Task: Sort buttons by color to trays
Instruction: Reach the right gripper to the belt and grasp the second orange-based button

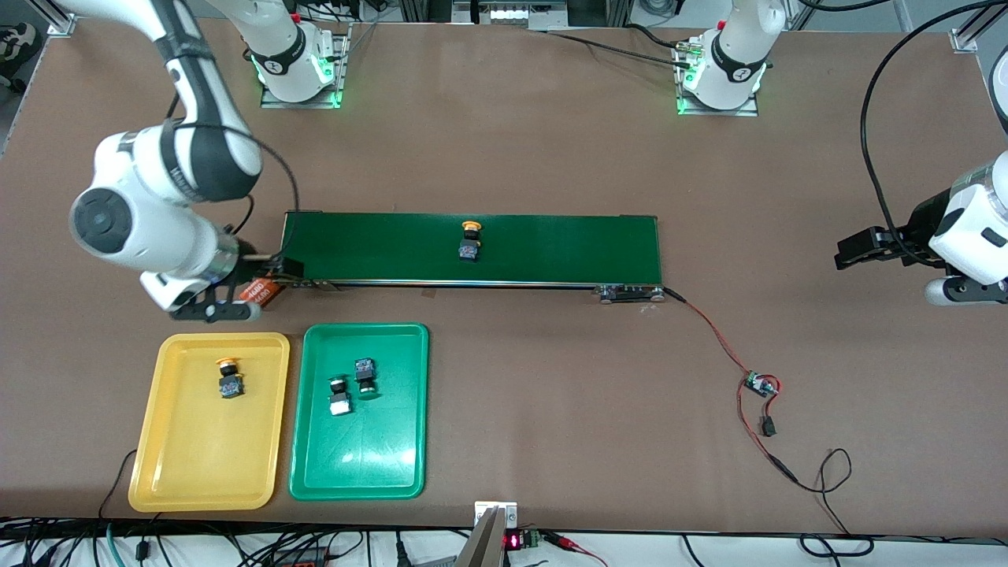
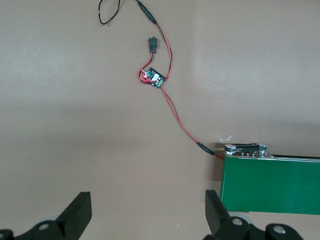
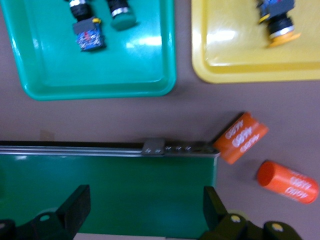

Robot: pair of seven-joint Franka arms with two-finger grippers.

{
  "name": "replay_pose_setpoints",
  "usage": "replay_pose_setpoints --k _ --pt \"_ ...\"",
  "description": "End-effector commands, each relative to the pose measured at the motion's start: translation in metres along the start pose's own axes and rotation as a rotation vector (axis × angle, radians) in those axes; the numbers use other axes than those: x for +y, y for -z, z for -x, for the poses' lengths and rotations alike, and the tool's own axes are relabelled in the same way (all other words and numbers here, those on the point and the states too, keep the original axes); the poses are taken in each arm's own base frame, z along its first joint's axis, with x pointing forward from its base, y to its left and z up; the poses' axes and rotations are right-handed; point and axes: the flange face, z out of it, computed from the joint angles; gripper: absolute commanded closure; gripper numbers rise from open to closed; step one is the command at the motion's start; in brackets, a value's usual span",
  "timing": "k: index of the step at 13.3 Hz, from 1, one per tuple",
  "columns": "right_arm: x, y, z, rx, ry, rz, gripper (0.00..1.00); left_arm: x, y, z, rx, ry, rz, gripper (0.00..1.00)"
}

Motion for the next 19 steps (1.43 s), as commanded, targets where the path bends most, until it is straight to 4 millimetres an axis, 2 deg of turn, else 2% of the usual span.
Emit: replay_pose_setpoints --k 1,3,5,8,11,14,19 --pt "-0.037 -0.011 0.053 0.038 -0.053 -0.01 0.0 0.0 0.008 0.002 0.007 -0.009 0.009 0.0" --pt "-0.067 -0.02 0.078 0.04 -0.07 -0.006 0.0 -0.007 0.008 0.001 0.006 0.001 0.008 0.0" --pt "-0.115 -0.027 0.101 0.035 -0.11 0.006 0.0 -0.007 0.008 0.001 0.006 0.001 0.008 0.0" --pt "-0.148 -0.041 0.115 0.042 -0.166 0.0 0.0 -0.006 0.008 0.001 0.01 0.0 0.01 0.0" --pt "-0.173 -0.061 0.124 0.077 -0.043 0.059 0.0 -0.007 0.011 -0.001 0.03 0.002 0.016 0.0" --pt "-0.186 -0.076 0.129 0.078 0.074 0.088 0.0 -0.006 0.011 0.0 0.029 -0.003 0.008 0.0" --pt "-0.198 -0.1 0.125 0.093 0.082 0.056 0.0 -0.006 0.011 0.003 0.015 -0.003 0.009 0.0"
